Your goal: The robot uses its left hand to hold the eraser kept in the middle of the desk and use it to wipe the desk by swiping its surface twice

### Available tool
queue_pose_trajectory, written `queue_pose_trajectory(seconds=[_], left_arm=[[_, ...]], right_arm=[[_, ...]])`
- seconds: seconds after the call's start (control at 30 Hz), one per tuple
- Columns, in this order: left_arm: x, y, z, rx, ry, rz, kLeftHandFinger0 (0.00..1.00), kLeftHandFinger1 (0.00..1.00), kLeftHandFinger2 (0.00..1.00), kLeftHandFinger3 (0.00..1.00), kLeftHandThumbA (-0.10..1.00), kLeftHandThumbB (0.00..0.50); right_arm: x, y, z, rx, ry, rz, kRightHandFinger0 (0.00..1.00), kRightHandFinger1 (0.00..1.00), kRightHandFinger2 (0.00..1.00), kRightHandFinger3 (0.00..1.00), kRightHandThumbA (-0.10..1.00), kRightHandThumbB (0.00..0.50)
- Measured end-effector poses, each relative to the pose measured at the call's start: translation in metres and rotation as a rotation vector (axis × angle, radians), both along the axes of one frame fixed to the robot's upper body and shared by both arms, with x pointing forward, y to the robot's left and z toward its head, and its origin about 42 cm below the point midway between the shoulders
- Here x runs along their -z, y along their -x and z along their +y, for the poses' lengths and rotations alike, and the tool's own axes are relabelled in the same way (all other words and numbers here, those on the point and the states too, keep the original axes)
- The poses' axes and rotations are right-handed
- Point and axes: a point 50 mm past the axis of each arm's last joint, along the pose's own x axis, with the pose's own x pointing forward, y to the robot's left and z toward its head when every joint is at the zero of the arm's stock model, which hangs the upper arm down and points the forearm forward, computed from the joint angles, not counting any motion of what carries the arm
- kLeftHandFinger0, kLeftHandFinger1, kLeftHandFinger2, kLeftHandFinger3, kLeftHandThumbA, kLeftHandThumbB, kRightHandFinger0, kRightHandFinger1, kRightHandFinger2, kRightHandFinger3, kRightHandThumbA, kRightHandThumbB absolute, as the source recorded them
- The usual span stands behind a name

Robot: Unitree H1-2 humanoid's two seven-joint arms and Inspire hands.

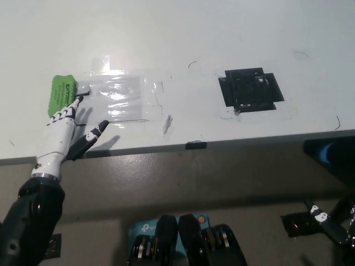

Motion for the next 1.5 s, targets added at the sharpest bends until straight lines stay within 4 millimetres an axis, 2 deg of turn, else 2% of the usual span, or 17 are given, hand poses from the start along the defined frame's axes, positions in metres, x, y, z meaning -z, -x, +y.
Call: queue_pose_trajectory(seconds=[0.07,0.13,0.23,0.27,0.37,0.4,0.5,0.67,0.8,0.87,0.97,1.0,1.07,1.23,1.3,1.33,1.5], left_arm=[[-0.003,0.003,-0.004,0.011,0.013,-0.002,1.0,1.0,1.0,1.0,1.0,0.352],[-0.011,0.003,-0.013,0.042,0.017,-0.007,1.0,1.0,1.0,1.0,1.0,0.331],[-0.025,-0.002,-0.023,0.078,0.007,-0.028,1.0,1.0,1.0,1.0,1.0,0.415],[-0.033,-0.004,-0.026,0.089,0.003,-0.044,1.0,1.0,1.0,1.0,1.0,0.399],[-0.08,-0.014,-0.043,0.142,0.001,-0.156,1.0,1.0,1.0,1.0,1.0,0.403],[-0.093,-0.016,-0.046,0.154,0.0,-0.187,1.0,1.0,1.0,1.0,1.0,0.367],[-0.142,-0.017,-0.059,0.2,0.002,-0.325,1.0,1.0,1.0,1.0,1.0,0.408],[-0.186,0.005,-0.062,0.236,0.046,-0.478,1.0,1.0,1.0,1.0,1.0,0.379],[-0.194,0.042,-0.057,0.247,0.102,-0.54,1.0,1.0,1.0,1.0,1.0,0.383],[-0.186,0.058,-0.054,0.247,0.136,-0.533,1.0,1.0,1.0,1.0,1.0,0.331],[-0.16,0.091,-0.059,0.247,0.26,-0.493,1.0,1.0,1.0,1.0,1.0,0.325],[-0.146,0.1,-0.062,0.242,0.303,-0.46,1.0,1.0,1.0,1.0,1.0,0.315],[-0.115,0.119,-0.068,0.224,0.396,-0.372,1.0,1.0,1.0,1.0,1.0,0.362],[-0.032,0.176,-0.089,0.173,0.604,-0.101,1.0,1.0,1.0,1.0,1.0,0.252],[-0.012,0.187,-0.095,0.163,0.637,-0.042,1.0,1.0,1.0,1.0,1.0,0.27],[-0.001,0.195,-0.098,0.157,0.659,-0.006,1.0,1.0,1.0,1.0,1.0,0.224],[0.042,0.217,-0.112,0.132,0.72,0.129,1.0,1.0,1.0,1.0,1.0,0.169]], right_arm=[[0.0,0.0,-0.001,0.001,0.002,0.001,1.0,1.0,1.0,1.0,1.0,0.033],[0.0,0.001,-0.002,0.003,0.005,0.003,1.0,1.0,1.0,1.0,1.0,0.053],[0.0,0.001,-0.002,0.002,0.005,0.002,1.0,1.0,1.0,1.0,1.0,0.063],[0.0,0.001,-0.002,0.002,0.004,0.002,1.0,1.0,1.0,1.0,1.0,0.063],[0.001,0.002,-0.003,0.003,0.005,0.004,1.0,1.0,1.0,1.0,1.0,0.048],[0.001,0.002,-0.003,0.003,0.006,0.004,1.0,1.0,1.0,1.0,1.0,0.044],[0.0,0.002,-0.004,0.001,0.011,0.005,1.0,1.0,1.0,1.0,1.0,0.047],[0.001,0.006,-0.006,0.004,0.015,0.013,1.0,1.0,1.0,1.0,1.0,0.059],[0.002,0.006,-0.005,0.003,0.014,0.017,1.0,1.0,1.0,1.0,1.0,0.062],[0.002,0.006,-0.006,0.002,0.014,0.019,1.0,1.0,1.0,1.0,1.0,0.08],[0.001,0.006,-0.006,0.001,0.013,0.02,1.0,1.0,1.0,1.0,1.0,0.091],[0.001,0.006,-0.006,0.001,0.013,0.021,1.0,1.0,1.0,1.0,1.0,0.097],[0.002,0.006,-0.005,0.001,0.011,0.022,1.0,1.0,1.0,1.0,1.0,0.087],[0.001,0.005,-0.007,0.0,0.014,0.021,1.0,1.0,1.0,1.0,1.0,0.098],[0.001,0.004,-0.007,-0.001,0.014,0.021,1.0,1.0,1.0,1.0,1.0,0.108],[0.0,0.004,-0.007,-0.001,0.014,0.02,1.0,1.0,1.0,1.0,1.0,0.094],[0.0,0.004,-0.008,-0.003,0.016,0.02,1.0,1.0,1.0,1.0,1.0,0.113]])
